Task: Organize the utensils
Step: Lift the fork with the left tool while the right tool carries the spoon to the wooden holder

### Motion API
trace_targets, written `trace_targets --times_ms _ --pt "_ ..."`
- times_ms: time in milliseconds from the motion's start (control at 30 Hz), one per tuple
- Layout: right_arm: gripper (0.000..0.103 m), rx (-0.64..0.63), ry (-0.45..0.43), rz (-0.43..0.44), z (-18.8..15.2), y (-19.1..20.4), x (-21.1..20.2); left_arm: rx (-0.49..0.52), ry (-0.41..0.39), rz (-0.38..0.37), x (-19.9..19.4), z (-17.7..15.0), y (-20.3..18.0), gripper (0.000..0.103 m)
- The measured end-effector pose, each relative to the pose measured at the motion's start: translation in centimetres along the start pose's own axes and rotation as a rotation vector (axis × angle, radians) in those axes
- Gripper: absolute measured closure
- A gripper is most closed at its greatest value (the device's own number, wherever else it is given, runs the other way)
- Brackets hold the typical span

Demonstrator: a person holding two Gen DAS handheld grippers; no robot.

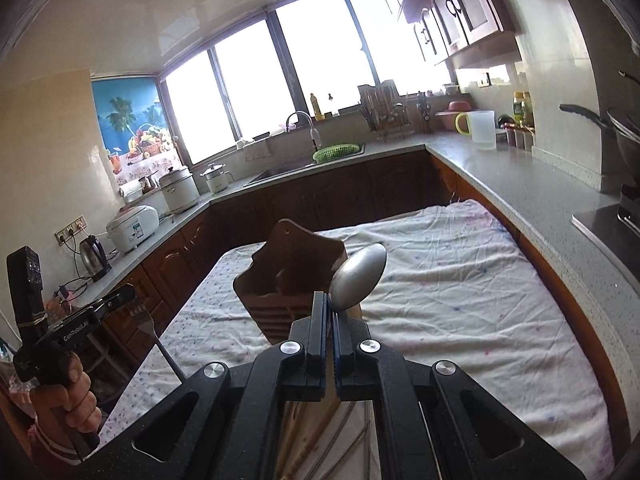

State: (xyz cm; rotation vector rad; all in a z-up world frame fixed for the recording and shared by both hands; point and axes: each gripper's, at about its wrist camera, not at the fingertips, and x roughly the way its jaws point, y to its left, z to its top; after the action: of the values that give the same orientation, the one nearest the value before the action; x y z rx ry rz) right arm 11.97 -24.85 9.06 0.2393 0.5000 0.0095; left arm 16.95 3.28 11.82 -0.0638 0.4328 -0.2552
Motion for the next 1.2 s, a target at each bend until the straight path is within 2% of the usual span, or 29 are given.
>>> trace_targets --times_ms 200,367,467,600,967,1200 --pt "0.101 -0.048 -0.057 -0.018 2.7 0.8 1.3 0.028 -0.085 0.058 1.9 2.5 -1.5 0.102" --pt "0.101 -0.098 -0.123 -0.034 5.1 1.6 2.6 0.077 -0.145 0.109 5.1 3.9 -3.3 0.102" --pt "0.101 -0.122 -0.16 -0.04 6.3 1.9 3.9 0.1 -0.17 0.146 7.8 4.0 -4.5 0.102" --pt "0.101 -0.149 -0.187 -0.042 7.1 2.1 6.5 0.13 -0.198 0.189 11.6 2.4 -6.0 0.102" --pt "0.101 -0.15 -0.042 -0.051 3.0 0.2 13.9 0.132 -0.065 0.168 20.0 -3.2 -7.0 0.102" --pt "0.101 -0.153 0.044 -0.023 1.7 -0.2 15.8 0.129 -0.017 0.114 21.4 -4.3 -6.2 0.101"
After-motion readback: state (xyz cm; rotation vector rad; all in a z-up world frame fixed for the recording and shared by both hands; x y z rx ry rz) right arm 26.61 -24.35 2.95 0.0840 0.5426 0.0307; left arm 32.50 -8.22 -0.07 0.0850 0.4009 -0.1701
